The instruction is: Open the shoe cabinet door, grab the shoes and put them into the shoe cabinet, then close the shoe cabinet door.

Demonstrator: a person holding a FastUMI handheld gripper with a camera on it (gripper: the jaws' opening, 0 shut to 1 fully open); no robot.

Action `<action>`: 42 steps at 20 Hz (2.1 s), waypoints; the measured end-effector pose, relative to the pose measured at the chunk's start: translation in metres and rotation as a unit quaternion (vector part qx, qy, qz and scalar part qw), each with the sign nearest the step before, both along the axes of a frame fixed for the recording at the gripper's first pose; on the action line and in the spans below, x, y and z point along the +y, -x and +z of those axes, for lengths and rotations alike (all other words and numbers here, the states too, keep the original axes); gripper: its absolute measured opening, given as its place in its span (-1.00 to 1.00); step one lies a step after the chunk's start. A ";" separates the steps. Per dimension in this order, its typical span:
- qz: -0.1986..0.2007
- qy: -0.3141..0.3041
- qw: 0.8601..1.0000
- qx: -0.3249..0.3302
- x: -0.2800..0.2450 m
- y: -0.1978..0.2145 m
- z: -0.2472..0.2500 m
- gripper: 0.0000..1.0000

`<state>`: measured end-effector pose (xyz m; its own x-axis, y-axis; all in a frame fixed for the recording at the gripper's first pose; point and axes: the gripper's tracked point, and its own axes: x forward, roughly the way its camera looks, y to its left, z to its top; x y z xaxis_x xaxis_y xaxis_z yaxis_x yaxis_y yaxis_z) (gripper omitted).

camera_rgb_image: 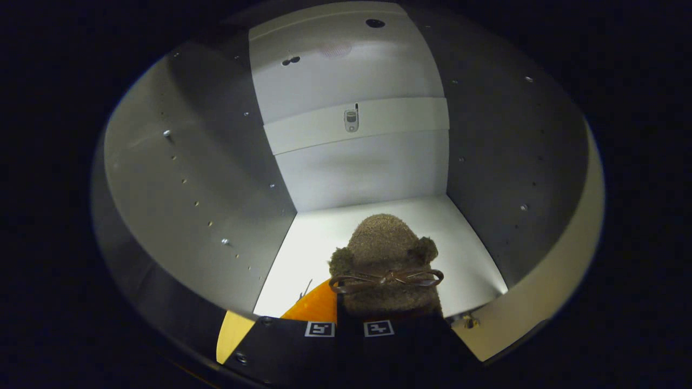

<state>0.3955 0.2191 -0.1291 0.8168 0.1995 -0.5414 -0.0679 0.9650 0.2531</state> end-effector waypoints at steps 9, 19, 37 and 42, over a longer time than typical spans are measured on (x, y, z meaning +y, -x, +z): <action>-0.005 0.056 0.998 0.024 0.015 -0.086 -0.037 -0.90; -0.023 0.064 0.996 0.063 0.015 -0.081 -0.056 -0.53; -0.026 0.037 0.999 -0.016 -0.014 -0.001 0.030 0.96; -0.025 0.039 0.994 -0.099 -0.025 0.026 0.081 0.95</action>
<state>0.3696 0.1938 -0.0477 0.9170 0.1193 -0.3807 -0.0598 0.9846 0.1644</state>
